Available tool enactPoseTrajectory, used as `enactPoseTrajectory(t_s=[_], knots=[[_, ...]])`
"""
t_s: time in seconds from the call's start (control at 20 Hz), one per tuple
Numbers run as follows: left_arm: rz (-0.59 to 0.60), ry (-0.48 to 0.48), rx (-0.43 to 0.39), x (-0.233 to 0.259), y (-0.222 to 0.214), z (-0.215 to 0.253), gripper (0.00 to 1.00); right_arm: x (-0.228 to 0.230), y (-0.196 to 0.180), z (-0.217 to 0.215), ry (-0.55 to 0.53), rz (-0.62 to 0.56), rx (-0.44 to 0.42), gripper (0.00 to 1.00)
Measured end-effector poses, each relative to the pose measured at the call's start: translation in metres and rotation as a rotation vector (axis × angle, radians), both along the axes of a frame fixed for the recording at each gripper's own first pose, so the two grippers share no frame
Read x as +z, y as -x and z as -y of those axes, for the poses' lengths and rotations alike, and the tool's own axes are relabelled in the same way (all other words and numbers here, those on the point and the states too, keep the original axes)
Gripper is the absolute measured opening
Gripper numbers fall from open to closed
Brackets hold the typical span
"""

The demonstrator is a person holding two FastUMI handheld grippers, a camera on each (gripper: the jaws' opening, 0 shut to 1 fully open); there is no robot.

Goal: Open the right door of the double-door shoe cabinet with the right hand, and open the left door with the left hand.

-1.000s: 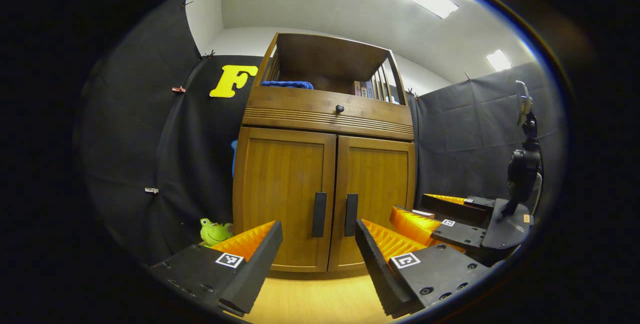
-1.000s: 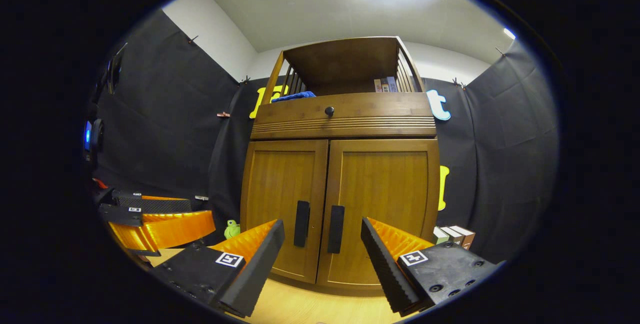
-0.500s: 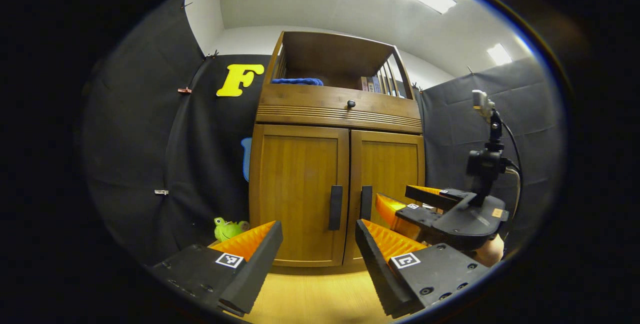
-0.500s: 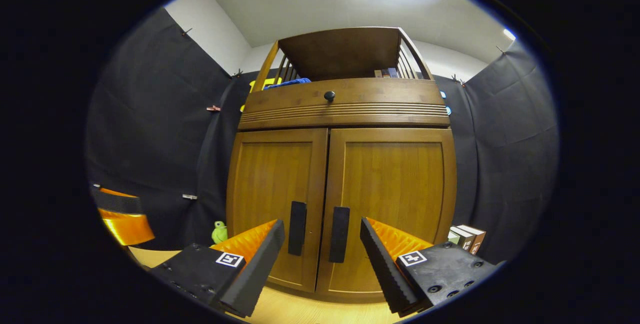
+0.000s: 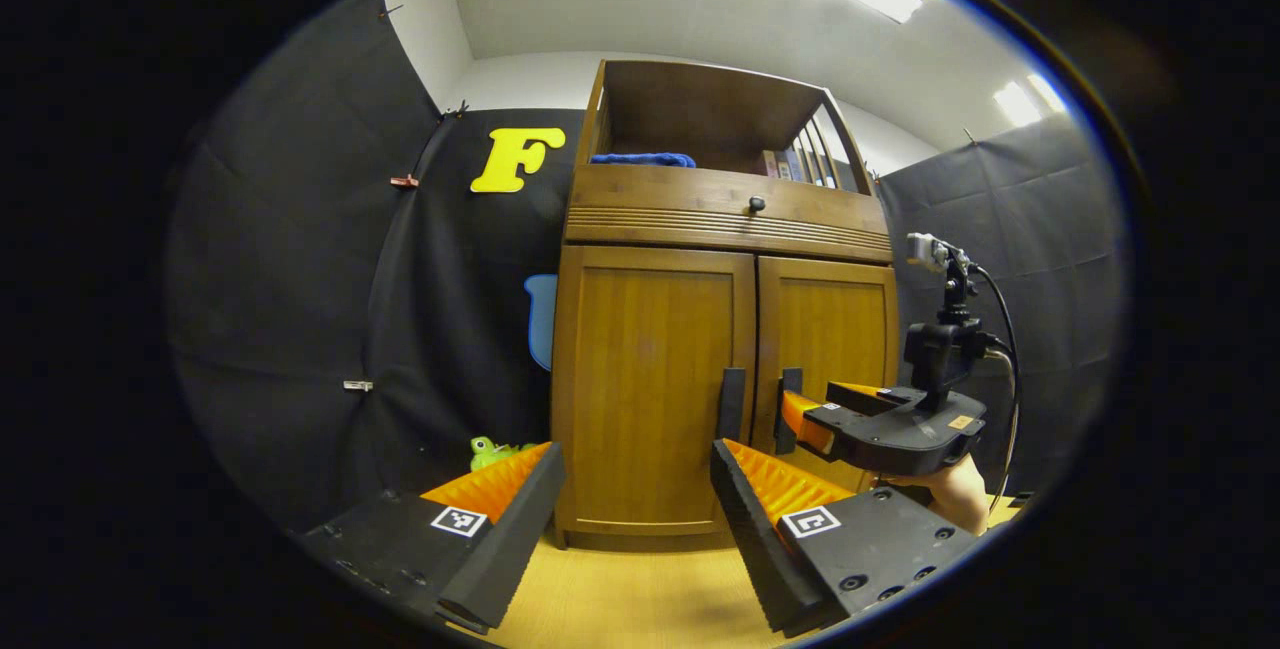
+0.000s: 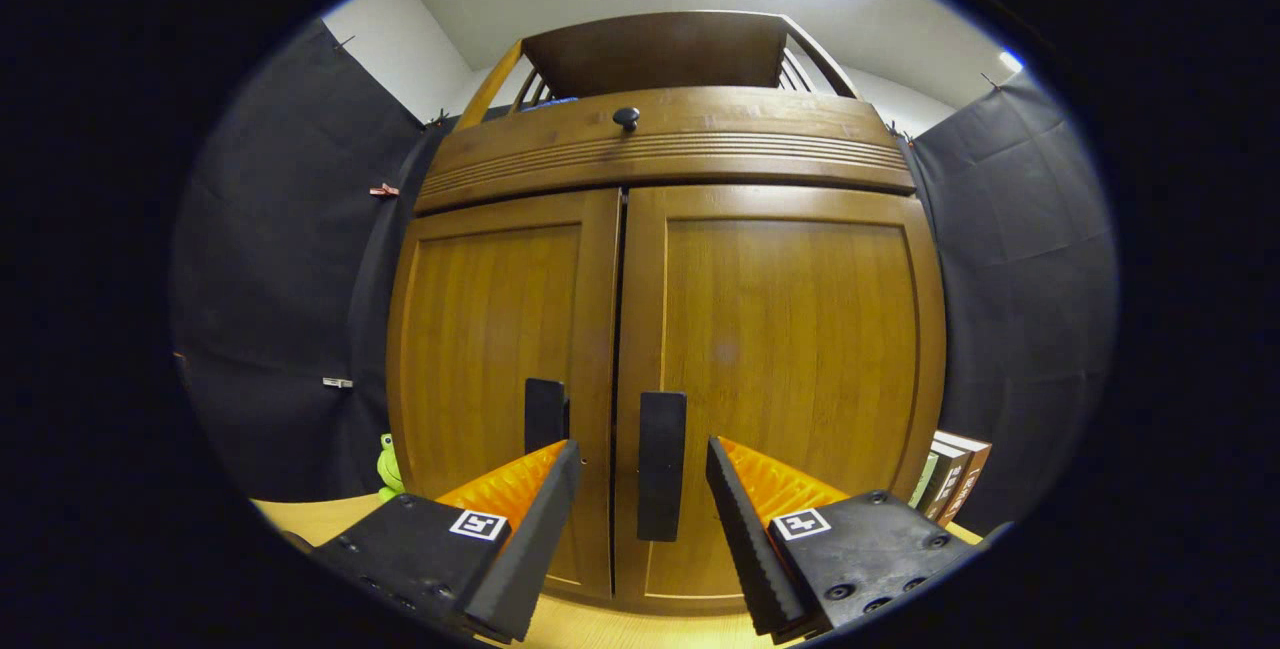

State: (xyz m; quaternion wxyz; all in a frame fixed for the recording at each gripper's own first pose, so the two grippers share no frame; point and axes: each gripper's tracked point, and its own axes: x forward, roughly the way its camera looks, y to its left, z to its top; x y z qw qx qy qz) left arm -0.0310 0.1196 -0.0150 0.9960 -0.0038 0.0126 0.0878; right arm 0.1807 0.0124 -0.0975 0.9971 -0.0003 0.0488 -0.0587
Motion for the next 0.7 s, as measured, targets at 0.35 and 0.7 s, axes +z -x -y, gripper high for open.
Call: enactPoseTrajectory(t_s=[0.35,0.7], knots=[[-0.038,0.003,0.034,-0.020,-0.017,-0.014,0.92,-0.031,-0.031,0.011,0.003,-0.035,-0.051,0.75],[-0.069,0.004,0.053,-0.029,-0.022,-0.021,0.92,-0.051,-0.051,0.019,0.000,-0.061,-0.071,0.39]])
